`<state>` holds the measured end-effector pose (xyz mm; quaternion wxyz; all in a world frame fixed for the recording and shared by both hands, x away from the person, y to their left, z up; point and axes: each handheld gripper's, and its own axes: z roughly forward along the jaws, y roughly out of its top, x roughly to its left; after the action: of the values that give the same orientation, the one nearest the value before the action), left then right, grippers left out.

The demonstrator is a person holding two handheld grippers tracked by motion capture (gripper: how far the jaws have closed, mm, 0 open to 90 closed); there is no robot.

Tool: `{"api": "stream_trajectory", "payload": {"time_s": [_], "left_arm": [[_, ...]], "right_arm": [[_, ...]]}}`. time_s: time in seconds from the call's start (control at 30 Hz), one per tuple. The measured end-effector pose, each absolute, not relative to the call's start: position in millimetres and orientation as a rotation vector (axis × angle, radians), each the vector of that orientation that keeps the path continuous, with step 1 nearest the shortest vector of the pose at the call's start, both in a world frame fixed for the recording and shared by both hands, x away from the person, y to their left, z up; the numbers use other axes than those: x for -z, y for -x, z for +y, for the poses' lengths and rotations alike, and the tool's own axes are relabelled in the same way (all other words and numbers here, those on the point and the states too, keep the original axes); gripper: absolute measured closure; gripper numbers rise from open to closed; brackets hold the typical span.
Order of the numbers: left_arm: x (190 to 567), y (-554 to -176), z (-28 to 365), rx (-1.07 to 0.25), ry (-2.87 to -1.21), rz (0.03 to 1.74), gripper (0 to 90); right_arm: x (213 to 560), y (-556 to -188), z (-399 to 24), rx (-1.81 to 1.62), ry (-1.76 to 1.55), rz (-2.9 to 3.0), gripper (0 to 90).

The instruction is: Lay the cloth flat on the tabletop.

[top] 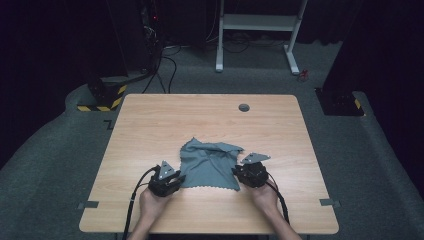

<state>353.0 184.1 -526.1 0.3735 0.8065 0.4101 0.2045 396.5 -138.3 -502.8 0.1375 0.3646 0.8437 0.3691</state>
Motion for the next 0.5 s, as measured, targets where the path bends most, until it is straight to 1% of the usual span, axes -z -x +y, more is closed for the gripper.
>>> {"api": "stream_trajectory", "payload": {"time_s": [0.03, 0.07, 0.17, 0.23, 0.27, 0.3, 0.33, 0.37, 0.4, 0.5], "left_arm": [[526, -353, 184, -0.524, -2.066, 1.050, 60.9], [526, -353, 184, -0.558, -2.062, 1.078, 55.3], [526, -354, 185, -0.563, -2.055, 1.103, 46.8], [527, -357, 188, -0.523, -2.030, 1.153, 42.1], [527, -357, 187, -0.533, -2.030, 1.159, 40.2], [527, -356, 186, -0.539, -2.029, 1.163, 39.6], [527, -356, 186, -0.539, -2.029, 1.163, 39.6], [527, -356, 186, -0.538, -2.027, 1.167, 39.6], [527, -356, 187, -0.538, -2.028, 1.166, 39.5], [527, -356, 187, -0.537, -2.027, 1.167, 39.5]], "right_arm": [[503, -397, -138, -1.068, -1.055, 2.441, 75.4], [505, -401, -136, -1.053, -1.085, 2.418, 72.8], [508, -407, -132, -1.013, -1.117, 2.401, 71.2], [512, -412, -128, -0.973, -1.131, 2.402, 71.9], [514, -413, -127, -0.955, -1.127, 2.402, 73.3], [515, -413, -126, -0.949, -1.121, 2.403, 75.7], [515, -413, -126, -0.949, -1.121, 2.403, 75.7], [516, -413, -126, -0.959, -1.109, 2.407, 79.0], [516, -414, -125, -0.954, -1.085, 2.419, 88.1], [514, -414, -122, -0.921, -1.076, 2.435, 89.6]]}}
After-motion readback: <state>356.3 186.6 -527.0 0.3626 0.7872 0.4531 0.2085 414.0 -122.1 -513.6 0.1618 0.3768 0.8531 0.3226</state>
